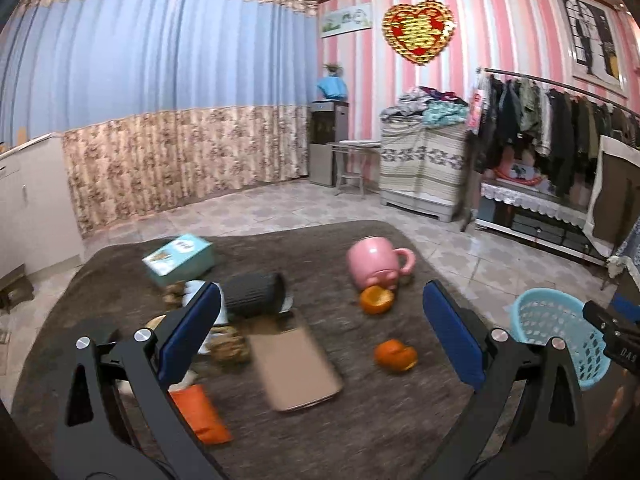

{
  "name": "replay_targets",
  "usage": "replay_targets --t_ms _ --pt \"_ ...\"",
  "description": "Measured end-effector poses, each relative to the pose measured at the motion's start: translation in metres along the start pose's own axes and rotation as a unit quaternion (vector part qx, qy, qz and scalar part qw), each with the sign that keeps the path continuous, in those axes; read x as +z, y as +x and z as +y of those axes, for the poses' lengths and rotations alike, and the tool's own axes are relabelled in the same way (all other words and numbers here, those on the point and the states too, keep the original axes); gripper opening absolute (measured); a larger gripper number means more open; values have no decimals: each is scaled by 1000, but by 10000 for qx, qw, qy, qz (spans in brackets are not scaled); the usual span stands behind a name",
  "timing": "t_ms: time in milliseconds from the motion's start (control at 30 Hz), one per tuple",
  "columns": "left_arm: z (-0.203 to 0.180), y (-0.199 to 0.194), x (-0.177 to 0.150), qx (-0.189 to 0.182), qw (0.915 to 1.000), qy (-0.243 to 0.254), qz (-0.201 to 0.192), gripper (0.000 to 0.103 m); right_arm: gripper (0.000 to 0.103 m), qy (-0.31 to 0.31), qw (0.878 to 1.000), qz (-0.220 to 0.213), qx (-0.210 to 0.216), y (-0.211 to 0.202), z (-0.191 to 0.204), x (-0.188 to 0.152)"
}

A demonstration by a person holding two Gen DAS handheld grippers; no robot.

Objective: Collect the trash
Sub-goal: 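Move both tools back over the rug toward the orange peels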

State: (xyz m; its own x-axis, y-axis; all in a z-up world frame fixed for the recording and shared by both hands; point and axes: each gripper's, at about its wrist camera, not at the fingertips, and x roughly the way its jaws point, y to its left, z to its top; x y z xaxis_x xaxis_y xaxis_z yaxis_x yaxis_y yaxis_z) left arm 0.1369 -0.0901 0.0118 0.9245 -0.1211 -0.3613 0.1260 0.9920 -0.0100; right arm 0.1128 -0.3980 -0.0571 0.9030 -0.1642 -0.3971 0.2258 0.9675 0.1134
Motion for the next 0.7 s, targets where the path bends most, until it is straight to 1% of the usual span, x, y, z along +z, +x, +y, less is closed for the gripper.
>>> replay_targets --t_ms 133,233,333,400,600,700 --pt "31 -10 -4 234 9997 -78 33 98 93 -58 9998 -48 206 -5 21 -1" --pt "48 -12 -7 376 9992 -93 92 98 93 -119 9992 -77 362 -7 37 -2" --pt "64 -15 -15 516 9985 -119 154 98 93 -277 9987 -85 428 -7 52 -3" --pt "73 -17 -21 595 9979 -165 198 98 93 -372 9983 -20 453 -5 62 -7" --pt "106 -21 -34 891 9949 -323 338 98 93 -398 9970 114 654 2 80 -11" --pt "125 -19 -44 1017 9930 -423 436 98 93 -478 9964 192 675 7 90 -14"
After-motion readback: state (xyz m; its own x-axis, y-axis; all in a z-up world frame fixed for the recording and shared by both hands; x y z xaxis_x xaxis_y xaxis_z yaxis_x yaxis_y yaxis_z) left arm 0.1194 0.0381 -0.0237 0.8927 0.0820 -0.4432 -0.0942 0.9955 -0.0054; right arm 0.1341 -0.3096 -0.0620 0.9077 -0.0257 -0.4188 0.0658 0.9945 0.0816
